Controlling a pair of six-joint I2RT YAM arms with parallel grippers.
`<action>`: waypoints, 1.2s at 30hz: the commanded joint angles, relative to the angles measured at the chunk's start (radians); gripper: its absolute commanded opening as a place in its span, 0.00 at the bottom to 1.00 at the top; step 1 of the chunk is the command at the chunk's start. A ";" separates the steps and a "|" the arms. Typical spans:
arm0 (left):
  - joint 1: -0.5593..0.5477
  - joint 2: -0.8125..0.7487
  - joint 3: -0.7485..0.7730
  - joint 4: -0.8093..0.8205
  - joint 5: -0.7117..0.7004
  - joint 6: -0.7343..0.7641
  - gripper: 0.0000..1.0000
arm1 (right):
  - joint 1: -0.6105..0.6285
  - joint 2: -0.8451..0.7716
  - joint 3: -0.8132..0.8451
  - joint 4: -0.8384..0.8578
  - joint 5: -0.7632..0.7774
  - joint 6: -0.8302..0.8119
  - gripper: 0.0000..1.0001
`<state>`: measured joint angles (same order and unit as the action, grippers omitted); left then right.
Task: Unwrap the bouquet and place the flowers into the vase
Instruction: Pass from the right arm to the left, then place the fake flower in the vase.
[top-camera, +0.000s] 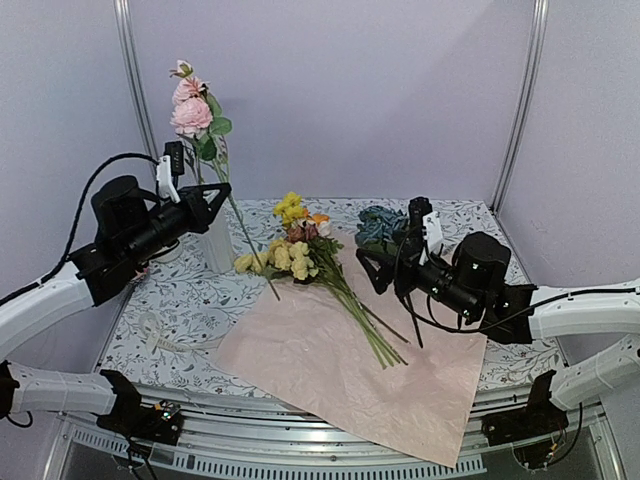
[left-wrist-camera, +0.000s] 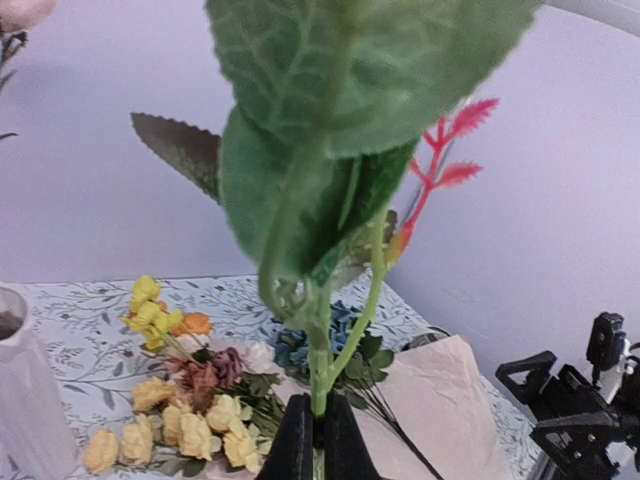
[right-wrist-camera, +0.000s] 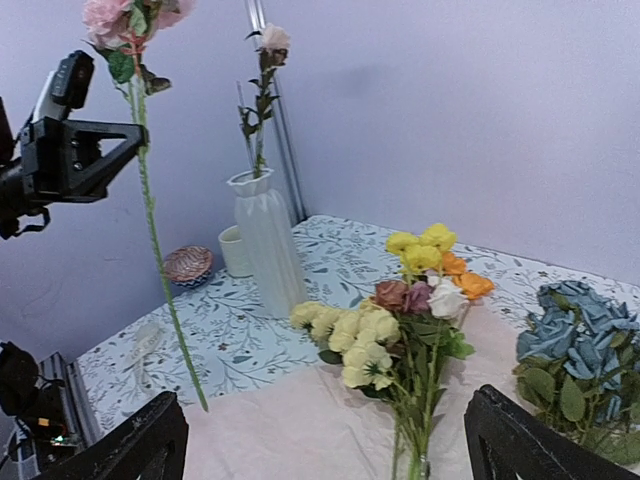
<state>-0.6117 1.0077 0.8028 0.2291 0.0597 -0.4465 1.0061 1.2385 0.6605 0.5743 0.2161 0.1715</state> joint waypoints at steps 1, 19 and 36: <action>0.102 -0.012 0.083 -0.145 -0.061 0.077 0.00 | -0.081 -0.038 -0.019 -0.106 0.066 -0.055 0.99; 0.196 0.017 0.271 0.064 -0.440 0.409 0.00 | -0.163 -0.032 -0.192 0.088 0.121 -0.125 0.99; 0.265 0.219 0.447 0.151 -0.406 0.477 0.00 | -0.163 -0.030 -0.196 0.091 0.083 -0.130 0.99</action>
<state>-0.3691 1.1904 1.2301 0.3389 -0.3702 0.0189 0.8478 1.2091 0.4774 0.6376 0.3145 0.0475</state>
